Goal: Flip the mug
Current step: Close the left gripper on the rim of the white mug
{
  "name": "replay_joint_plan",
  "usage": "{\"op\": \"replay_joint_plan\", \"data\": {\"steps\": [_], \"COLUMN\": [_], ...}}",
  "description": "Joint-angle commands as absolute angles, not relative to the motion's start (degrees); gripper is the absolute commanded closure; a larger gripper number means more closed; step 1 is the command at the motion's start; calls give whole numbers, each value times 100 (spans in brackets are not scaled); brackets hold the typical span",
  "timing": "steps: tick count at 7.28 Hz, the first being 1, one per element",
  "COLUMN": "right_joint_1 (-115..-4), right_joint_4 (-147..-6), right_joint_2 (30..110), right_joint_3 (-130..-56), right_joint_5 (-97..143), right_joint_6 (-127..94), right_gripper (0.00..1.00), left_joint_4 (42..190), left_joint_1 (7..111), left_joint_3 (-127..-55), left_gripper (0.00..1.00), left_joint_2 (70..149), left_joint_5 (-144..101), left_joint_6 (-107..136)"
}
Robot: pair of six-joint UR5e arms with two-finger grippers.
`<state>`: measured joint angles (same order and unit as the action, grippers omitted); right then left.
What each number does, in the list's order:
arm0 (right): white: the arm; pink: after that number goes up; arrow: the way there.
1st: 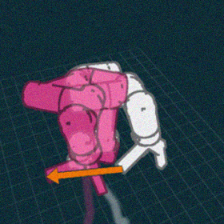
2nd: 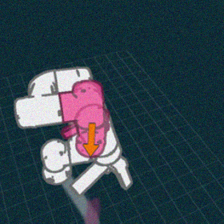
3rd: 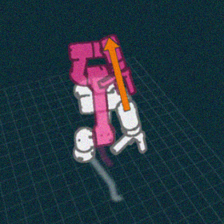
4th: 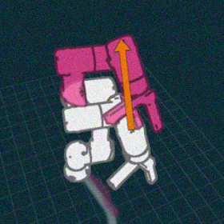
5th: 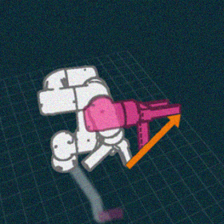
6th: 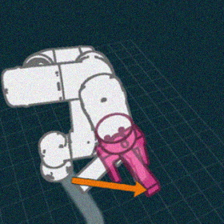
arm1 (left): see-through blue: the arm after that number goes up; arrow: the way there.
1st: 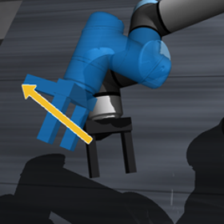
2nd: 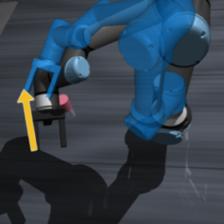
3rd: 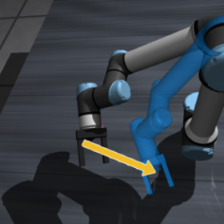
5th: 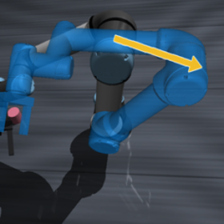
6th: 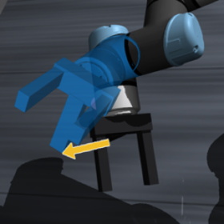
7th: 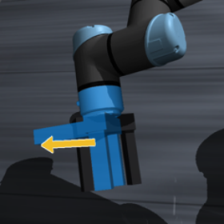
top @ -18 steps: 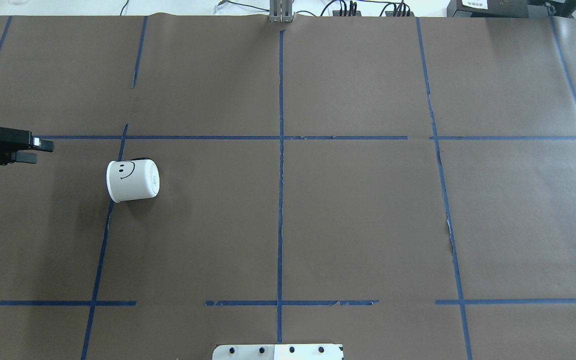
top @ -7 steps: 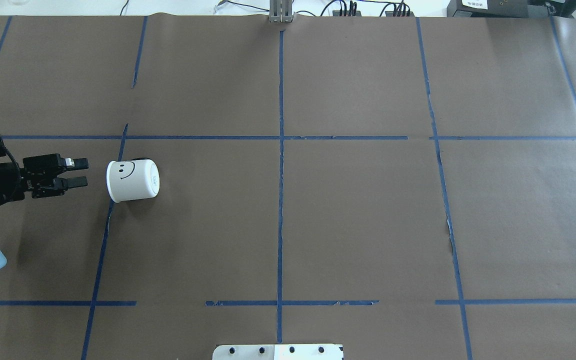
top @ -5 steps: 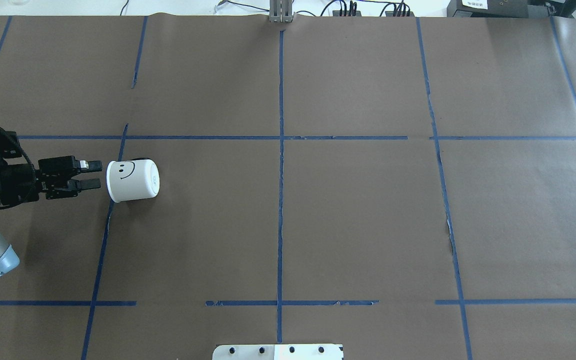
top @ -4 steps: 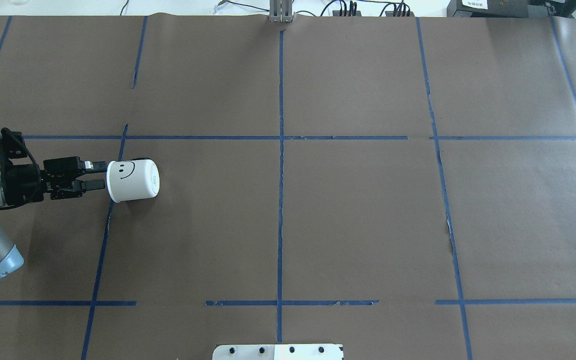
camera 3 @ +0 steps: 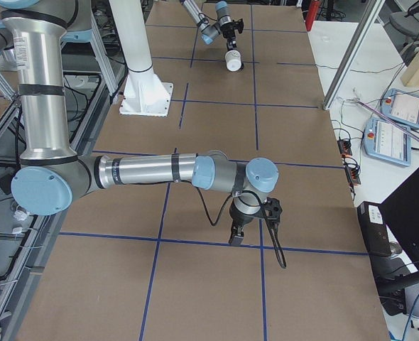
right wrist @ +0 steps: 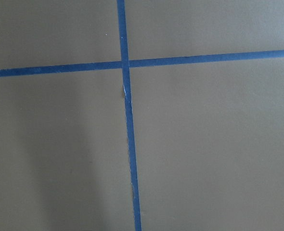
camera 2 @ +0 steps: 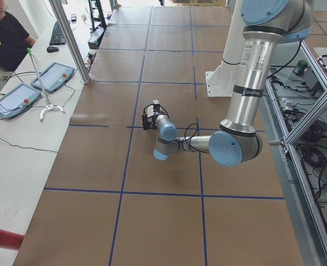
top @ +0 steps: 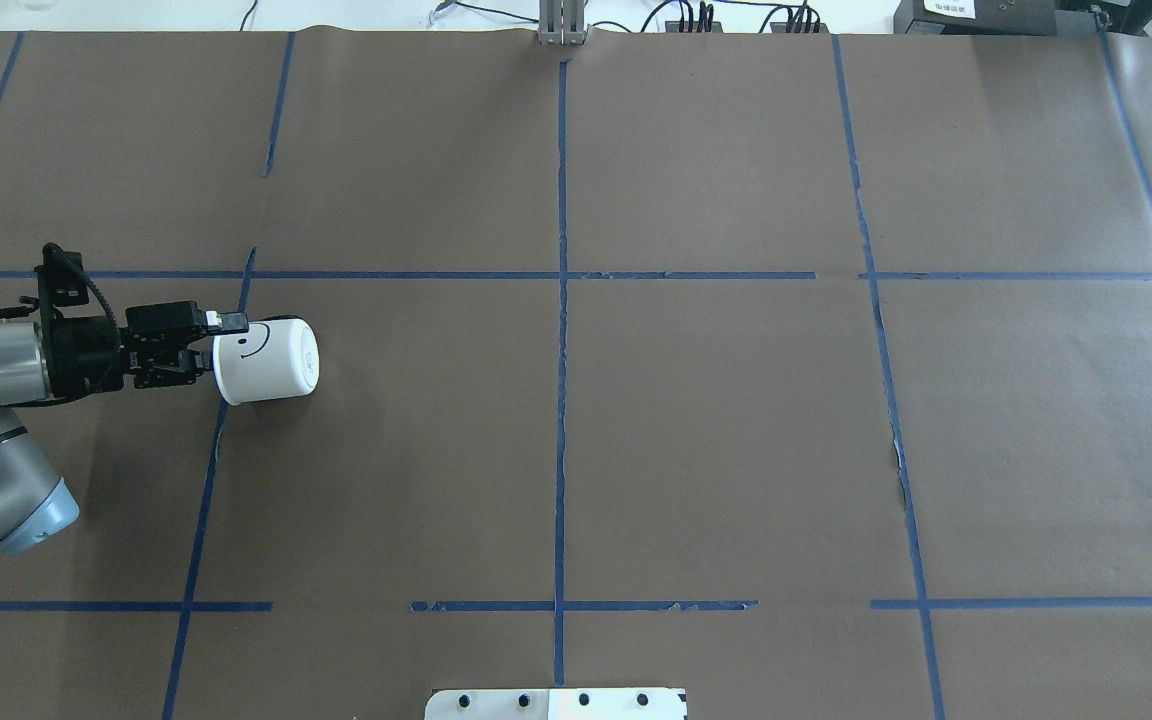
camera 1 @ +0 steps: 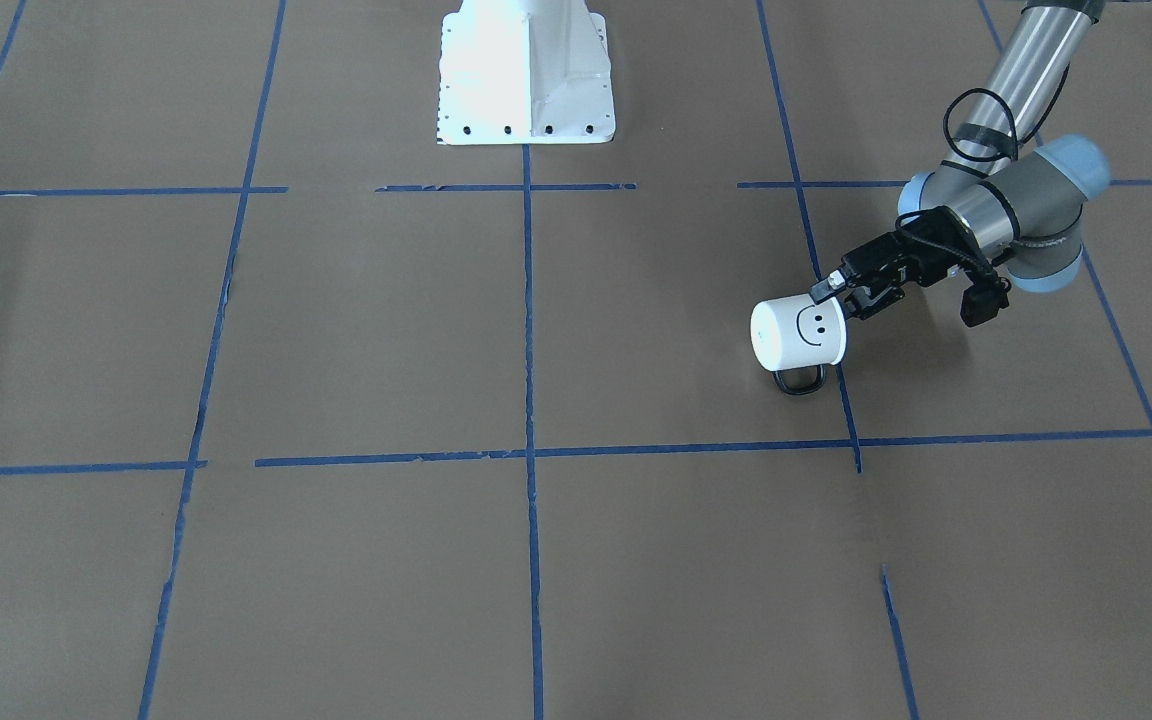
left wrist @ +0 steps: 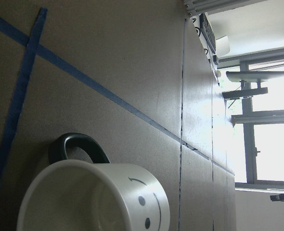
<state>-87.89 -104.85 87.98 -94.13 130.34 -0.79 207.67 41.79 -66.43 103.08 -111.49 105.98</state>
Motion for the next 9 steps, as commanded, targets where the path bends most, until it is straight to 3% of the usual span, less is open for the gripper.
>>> {"op": "replay_joint_plan", "data": {"steps": [1,3,5,7,9], "right_joint_1": [-8789,-8789,-8789,-8789,-8789], "right_joint_4": [-10485,-10485,-10485,-10485,-10485], "right_joint_2": [8798,8798,8798,8798,8798], "right_joint_3": [-9413,-9413,-9413,-9413,-9413], "right_joint_5": [13034,13034,13034,13034,13034], "right_joint_6": [-79,-79,-79,-79,-79], "right_gripper": [0,0,0,0,0], "left_joint_4": [20672,20672,20672,20672,20672], "left_joint_1": [4140,4140,4140,4140,4140], "left_joint_3": [-6636,-6636,-6662,-6715,-6741], "left_gripper": [6,45,56,58,67], "left_joint_2": [10362,10354,10353,10362,10371], "left_joint_5": [-11145,-11145,-11153,-11153,-11153], "left_joint_6": [10591,10591,10608,10617,10617]}}
